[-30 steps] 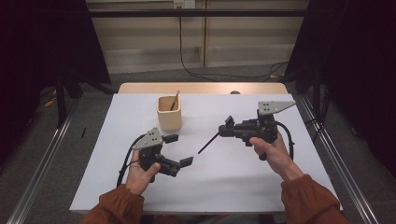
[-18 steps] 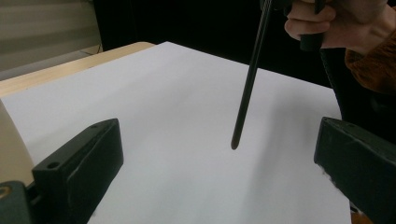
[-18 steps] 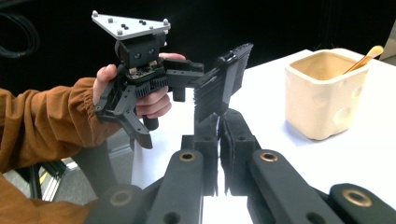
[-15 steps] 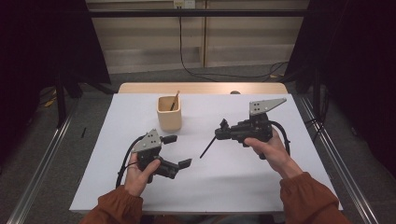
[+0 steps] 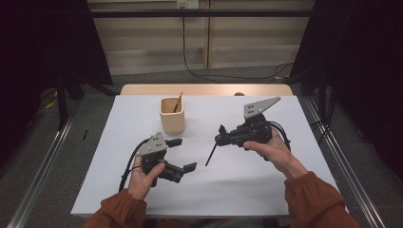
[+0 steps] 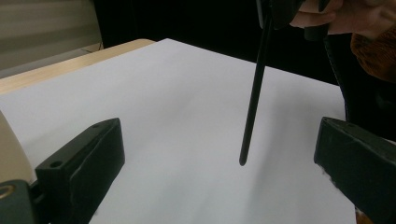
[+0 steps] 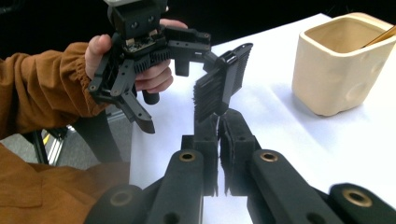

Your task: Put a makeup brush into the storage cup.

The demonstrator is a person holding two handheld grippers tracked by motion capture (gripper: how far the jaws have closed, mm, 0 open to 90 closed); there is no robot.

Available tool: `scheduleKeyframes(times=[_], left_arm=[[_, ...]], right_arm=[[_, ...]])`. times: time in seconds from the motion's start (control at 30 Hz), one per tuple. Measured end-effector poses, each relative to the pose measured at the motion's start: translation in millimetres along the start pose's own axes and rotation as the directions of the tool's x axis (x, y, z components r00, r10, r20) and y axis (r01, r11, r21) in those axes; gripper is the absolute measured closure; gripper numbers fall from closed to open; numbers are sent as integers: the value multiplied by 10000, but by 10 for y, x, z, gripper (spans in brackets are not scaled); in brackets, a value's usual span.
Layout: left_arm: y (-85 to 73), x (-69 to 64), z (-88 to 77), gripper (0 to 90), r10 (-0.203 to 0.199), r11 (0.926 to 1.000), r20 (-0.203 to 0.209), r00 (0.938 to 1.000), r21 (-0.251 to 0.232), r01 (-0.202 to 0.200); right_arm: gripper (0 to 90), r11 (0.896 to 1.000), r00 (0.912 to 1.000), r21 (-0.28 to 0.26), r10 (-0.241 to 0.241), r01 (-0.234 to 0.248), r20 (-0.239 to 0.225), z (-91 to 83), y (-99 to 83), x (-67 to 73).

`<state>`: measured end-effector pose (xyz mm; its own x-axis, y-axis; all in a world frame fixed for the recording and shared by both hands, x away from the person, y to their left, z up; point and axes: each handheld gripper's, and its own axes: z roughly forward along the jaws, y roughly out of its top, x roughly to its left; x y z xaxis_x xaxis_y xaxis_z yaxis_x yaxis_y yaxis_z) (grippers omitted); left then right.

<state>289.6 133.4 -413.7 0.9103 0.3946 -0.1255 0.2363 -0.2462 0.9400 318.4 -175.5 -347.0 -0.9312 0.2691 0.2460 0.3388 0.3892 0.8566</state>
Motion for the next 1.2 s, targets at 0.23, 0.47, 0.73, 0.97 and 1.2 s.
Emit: scheduleKeyframes(times=[0.23,0.47,0.73,0.97,1.2], left_arm=[[-6,-18,33,18,-29,10000,174,9998,56,28],[6,-48,60,19,43,10000,209,9998,68,-44],[36,-119,142,27,142,9997,157,9998,179,-144],[57,-167,248,39,389,9991,456,9982,142,-396],[73,-200,340,119,456,9982,556,9974,360,-477]], right_arm=[[852,9984,10000,559,-46,48,-42,59,32,2],[853,9950,10000,998,-69,74,-55,99,60,2],[852,9937,9999,1121,-70,83,-123,138,67,2],[852,9934,9997,1140,-96,123,-245,178,76,14],[852,9929,9996,1181,-71,104,-287,211,84,16]])
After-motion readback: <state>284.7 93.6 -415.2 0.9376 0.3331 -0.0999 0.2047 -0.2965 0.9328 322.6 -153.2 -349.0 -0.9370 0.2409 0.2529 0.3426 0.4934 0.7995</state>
